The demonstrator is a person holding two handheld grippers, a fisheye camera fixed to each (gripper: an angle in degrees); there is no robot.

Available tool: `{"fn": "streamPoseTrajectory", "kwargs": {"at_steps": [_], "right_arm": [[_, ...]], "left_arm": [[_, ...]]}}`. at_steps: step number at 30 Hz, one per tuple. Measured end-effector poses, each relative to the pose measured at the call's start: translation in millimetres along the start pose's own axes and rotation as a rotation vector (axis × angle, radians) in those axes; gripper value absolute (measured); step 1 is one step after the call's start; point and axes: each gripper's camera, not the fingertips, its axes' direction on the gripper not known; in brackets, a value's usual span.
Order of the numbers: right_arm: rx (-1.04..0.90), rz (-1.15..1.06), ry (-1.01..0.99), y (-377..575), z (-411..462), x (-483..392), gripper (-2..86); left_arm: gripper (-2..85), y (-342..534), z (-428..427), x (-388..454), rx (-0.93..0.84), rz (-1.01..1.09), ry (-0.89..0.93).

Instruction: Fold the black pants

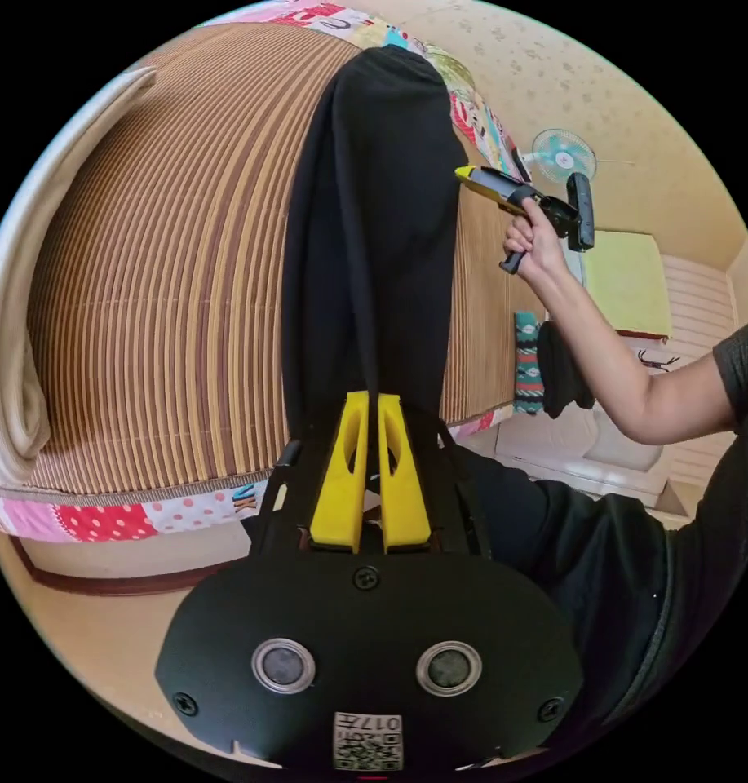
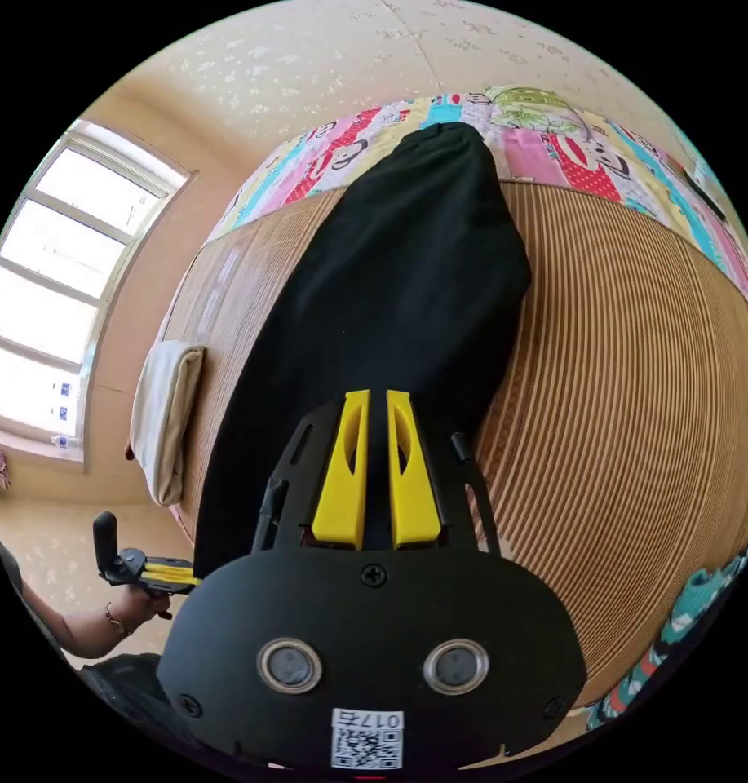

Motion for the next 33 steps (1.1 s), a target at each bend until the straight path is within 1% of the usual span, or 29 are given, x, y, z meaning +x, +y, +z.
{"fn": "streamPoseTrajectory", "kwargs": {"at_steps": [1, 3, 5, 7, 9, 11, 13, 17, 19, 21, 22, 23, 24, 25, 26, 27, 28, 30, 33], "right_arm": [[-0.062, 0.061, -0.013, 28, 2, 8, 5.8], [-0.121, 0.152, -0.039, 66, 6, 15, 7.0], [-0.176, 0.205, -0.061, 96, 13, 15, 7.9], [-0.252, 0.295, -0.12, 119, 31, 16, 9.3], [-0.255, 0.314, -0.181, 128, 41, 12, 9.7], [-0.218, 0.325, -0.157, 129, 44, 8, 9.5], [-0.233, 0.343, -0.073, 121, 45, 8, 7.2], [-0.249, 0.231, -0.094, 110, 33, 8, 4.3], [-0.265, 0.161, -0.061, 114, 23, 10, 3.8], [-0.324, 0.121, -0.039, 126, 25, 12, 3.7], [-0.37, 0.106, -0.024, 139, 30, 15, 3.6], [-0.393, 0.103, -0.019, 147, 33, 16, 3.6], [-0.429, 0.121, -0.024, 160, 35, 20, 3.6], [-0.451, 0.166, -0.048, 168, 33, 27, 3.6], [-0.451, 0.191, -0.058, 171, 31, 31, 3.8], [-0.413, 0.236, -0.08, 175, 22, 41, 4.0], [-0.337, 0.269, -0.127, 177, 11, 52, 4.3], [-0.232, 0.309, -0.226, 173, 0, 75, 5.5], [-0.115, 0.333, -0.38, 153, 1, 116, 8.6]], "left_arm": [[0.5, 0, 1, -3, -0.017, -0.016, -0.011], [2.4, -4, 11, -20, -0.141, -0.102, -0.116], [5.0, -6, 16, -29, -0.216, -0.15, -0.183], [6.7, -5, 6, -30, -0.164, -0.155, -0.152], [8.7, -7, -10, -32, -0.061, -0.157, -0.106], [10.5, -16, -14, -33, -0.038, -0.138, -0.092], [10.3, -31, -5, -34, -0.08, -0.114, -0.09], [4.2, -44, 21, -13, -0.165, 0.02, -0.122], [3.5, -30, 26, 4, -0.147, 0.083, -0.175], [3.2, -12, 46, 23, -0.251, 0.112, -0.252], [3.1, -8, 54, 26, -0.289, 0.111, -0.264], [3.3, 2, 68, 29, -0.366, 0.097, -0.276], [3.6, 9, 79, 28, -0.433, 0.062, -0.278], [3.8, 13, 82, 27, -0.453, 0.04, -0.275], [4.4, 17, 78, 23, -0.439, 0.004, -0.259], [5.2, 17, 64, 19, -0.366, -0.022, -0.212], [5.8, 16, 56, 15, -0.323, -0.034, -0.181], [7.6, -2, 21, -3, -0.13, -0.057, -0.017], [10.7, -48, -1, -29, 0.0, -0.058, 0.044]]}}
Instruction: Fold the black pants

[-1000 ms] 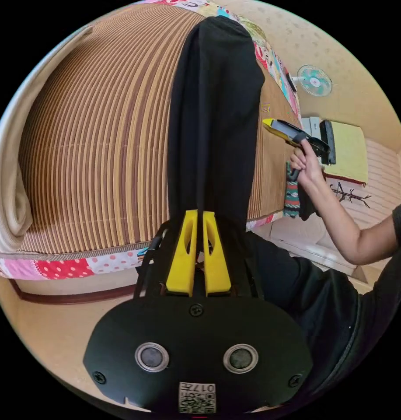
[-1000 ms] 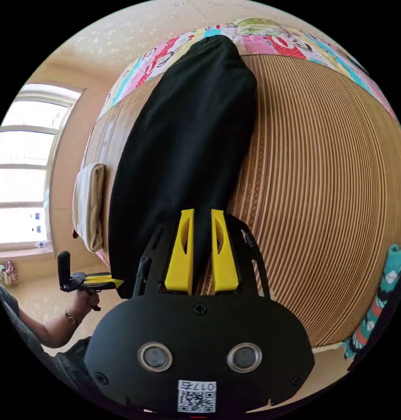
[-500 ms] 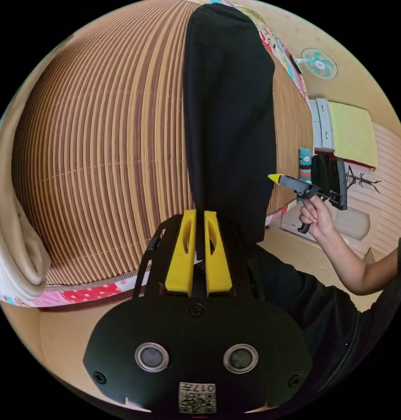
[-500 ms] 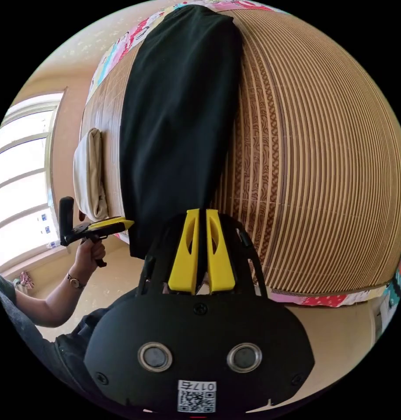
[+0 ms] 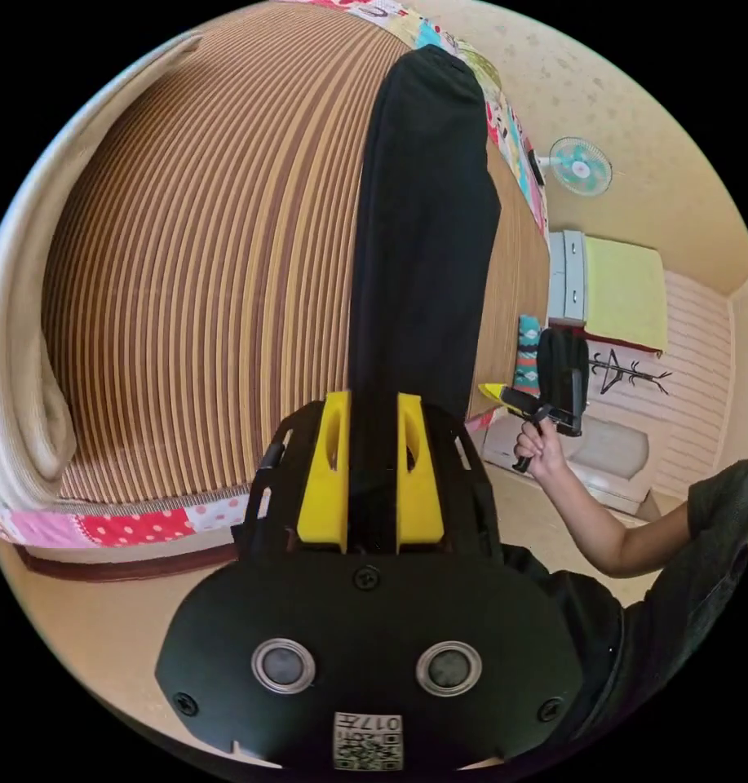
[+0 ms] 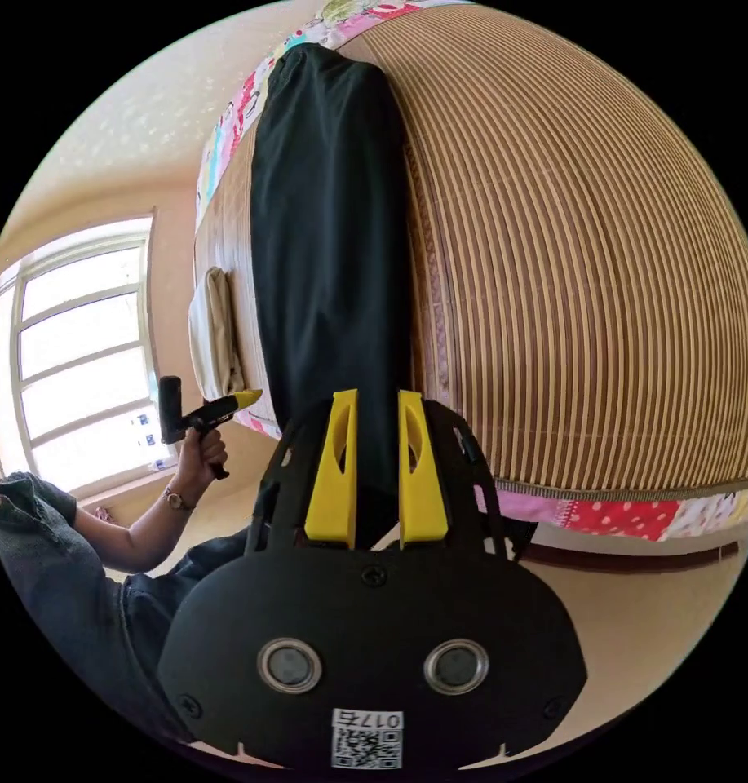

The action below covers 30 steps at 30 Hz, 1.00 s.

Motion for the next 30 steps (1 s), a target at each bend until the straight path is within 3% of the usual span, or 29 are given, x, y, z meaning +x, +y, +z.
{"fn": "streamPoseTrajectory", "kwargs": {"at_steps": [3, 5, 12, 15, 21, 25, 30], "right_arm": [[0.054, -0.048, -0.068, -39, -8, 15, 11.7], [0.071, -0.073, -0.079, -60, -10, 19, 12.9], [0.022, -0.076, -0.164, -108, 14, 42, 10.6], [0.009, -0.036, -0.252, -104, 15, 57, 10.4], [0.133, 0.026, -0.156, -56, -18, 78, 12.0], [0.097, -0.063, -0.129, -41, -2, 73, 12.6], [0.046, -0.067, -0.203, -50, 24, 73, 11.8]], "left_arm": [[13.4, -50, -9, -10, 0.076, 0.048, 0.046], [14.3, -74, 2, -15, 0.036, 0.048, 0.067], [6.5, -108, 39, -23, -0.002, 0.029, 0.102], [5.2, -104, 39, -29, 0.006, 0.0, 0.113], [7.3, -82, 25, -47, 0.02, 0.005, 0.065], [10.7, -76, 27, -50, 0.061, 0.053, 0.082], [8.6, -84, 51, -51, 0.053, 0.042, 0.101]]}}
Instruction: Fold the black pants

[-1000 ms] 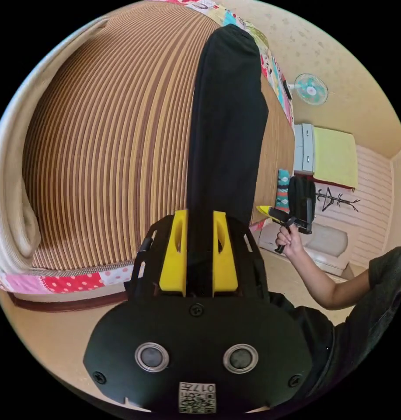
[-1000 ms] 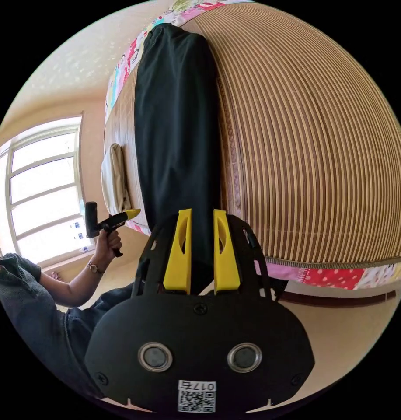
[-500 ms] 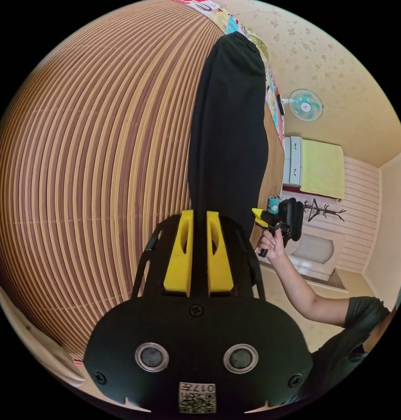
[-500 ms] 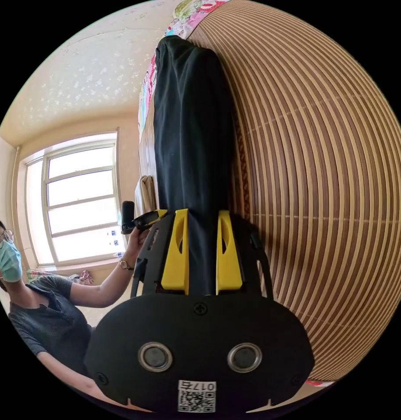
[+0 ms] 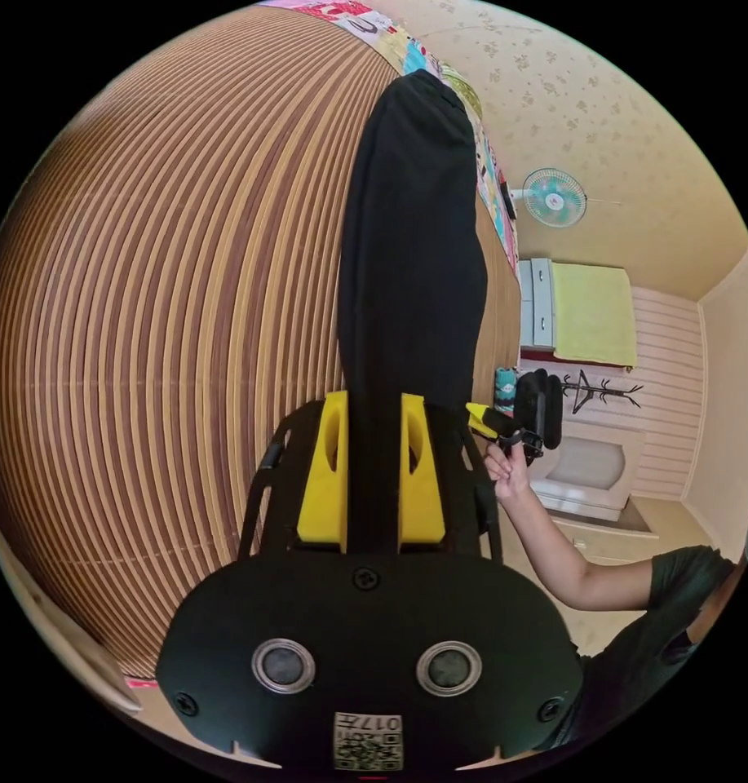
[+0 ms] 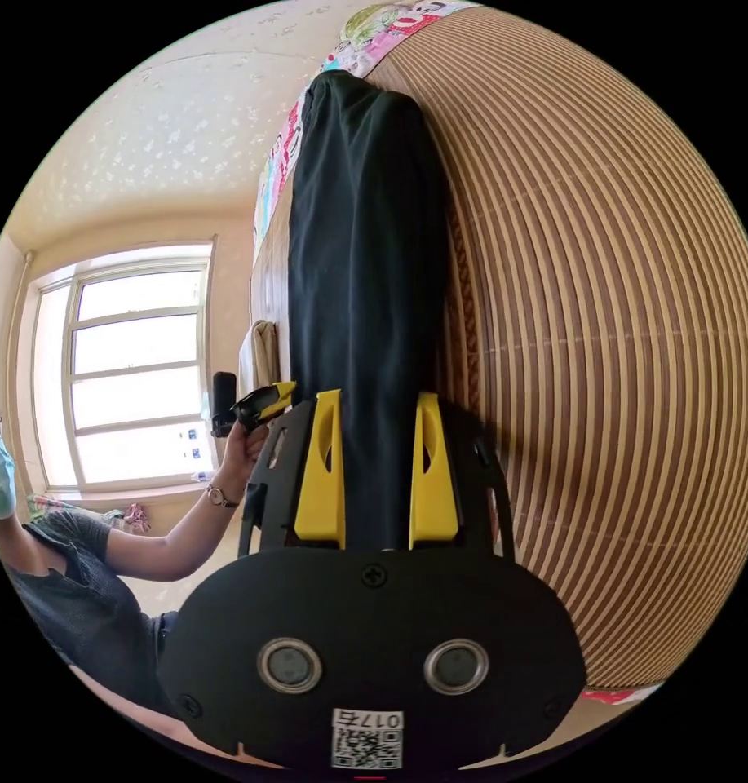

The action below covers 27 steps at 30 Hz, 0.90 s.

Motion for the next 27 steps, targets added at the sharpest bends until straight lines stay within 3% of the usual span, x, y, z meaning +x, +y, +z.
{"fn": "streamPoseTrajectory", "kwargs": {"at_steps": [4, 8, 13, 17, 27], "right_arm": [[-0.031, 0.026, -0.018, 23, 0, 15, 5.1], [0.034, -0.004, -0.265, 63, -30, 11, 3.1], [0.084, -0.121, -0.446, 127, -82, -44, 1.8], [0.163, -0.288, -0.545, 161, -128, -114, 1.4], [0.301, -0.84, -0.537, 222, -253, -330, 0.9]], "left_arm": [[4.2, 20, 3, -8, -0.034, -0.023, 0.002], [3.4, 61, -32, -17, 0.046, 0.001, 0.283], [3.1, 97, -89, 15, 0.05, 0.15, 0.436], [2.7, 116, -153, 80, 0.107, 0.336, 0.62], [3.3, 139, -318, 282, 0.228, 0.909, 0.683]]}}
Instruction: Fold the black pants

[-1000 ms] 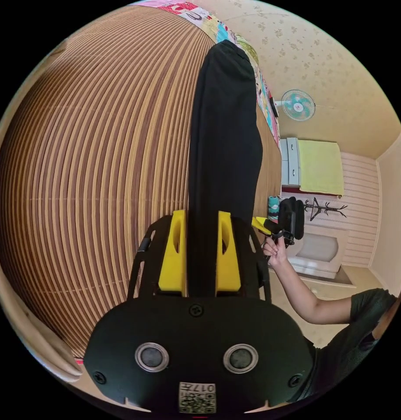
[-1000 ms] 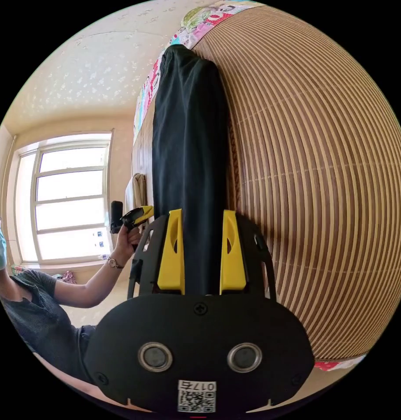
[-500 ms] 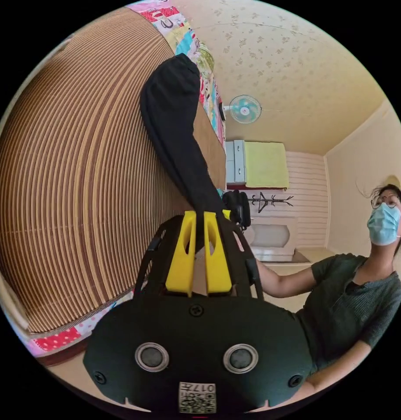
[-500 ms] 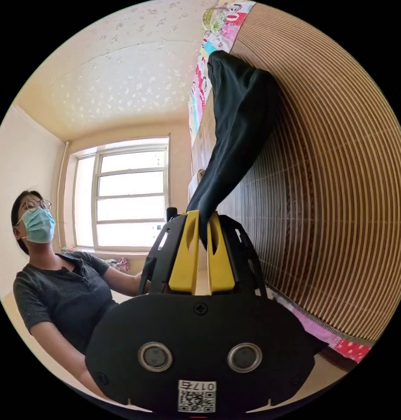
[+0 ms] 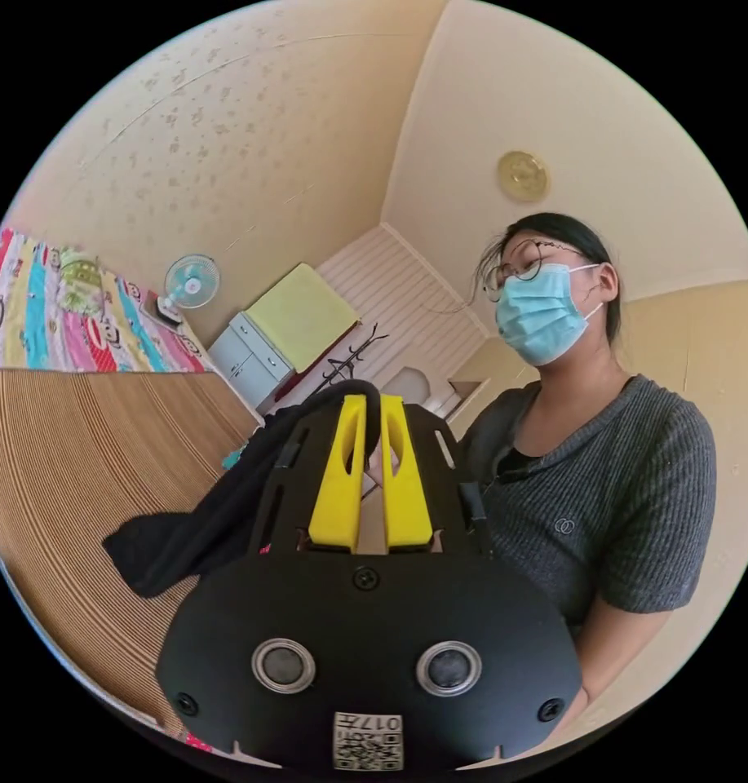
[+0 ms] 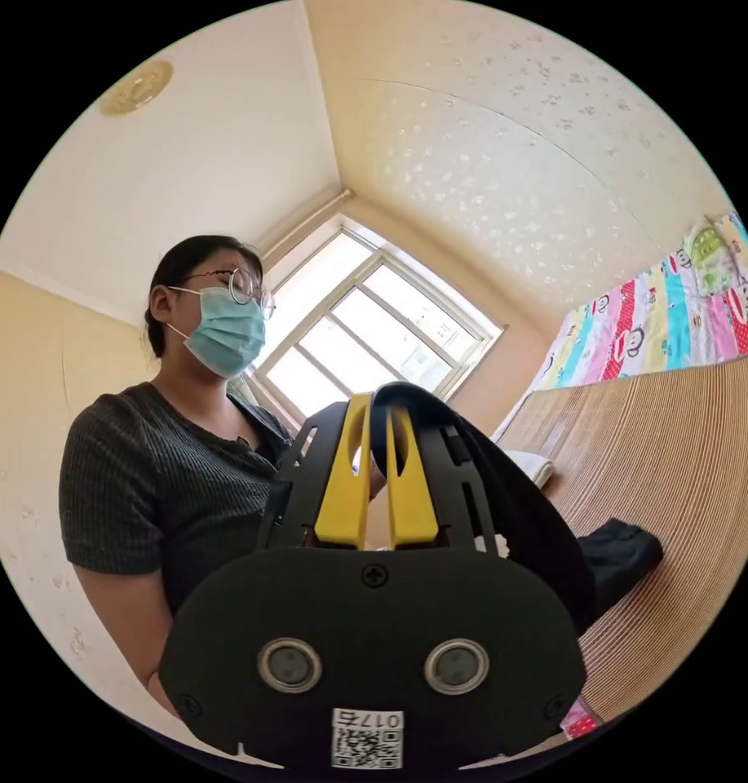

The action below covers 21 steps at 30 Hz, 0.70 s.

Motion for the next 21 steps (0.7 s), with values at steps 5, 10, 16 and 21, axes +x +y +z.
{"fn": "streamPoseTrajectory", "kwargs": {"at_steps": [5, 10, 16, 21], "right_arm": [[0.026, -0.072, 0.067, -55, 13, -46, 0.9], [-0.051, 0.197, 0.404, -87, 38, 33, 0.7], [-0.1, 0.491, 0.486, -75, 61, 173, 0.5], [-0.205, 0.474, 0.541, 2, 77, 176, 1.0]], "left_arm": [[3.4, -63, 0, 39, 0.005, 0.094, -0.043], [3.4, -83, -2, -23, -0.009, -0.156, -0.357], [3.7, -57, -11, -165, -0.038, -0.464, -0.525], [4.2, 31, -9, -183, -0.176, -0.516, -0.576]]}}
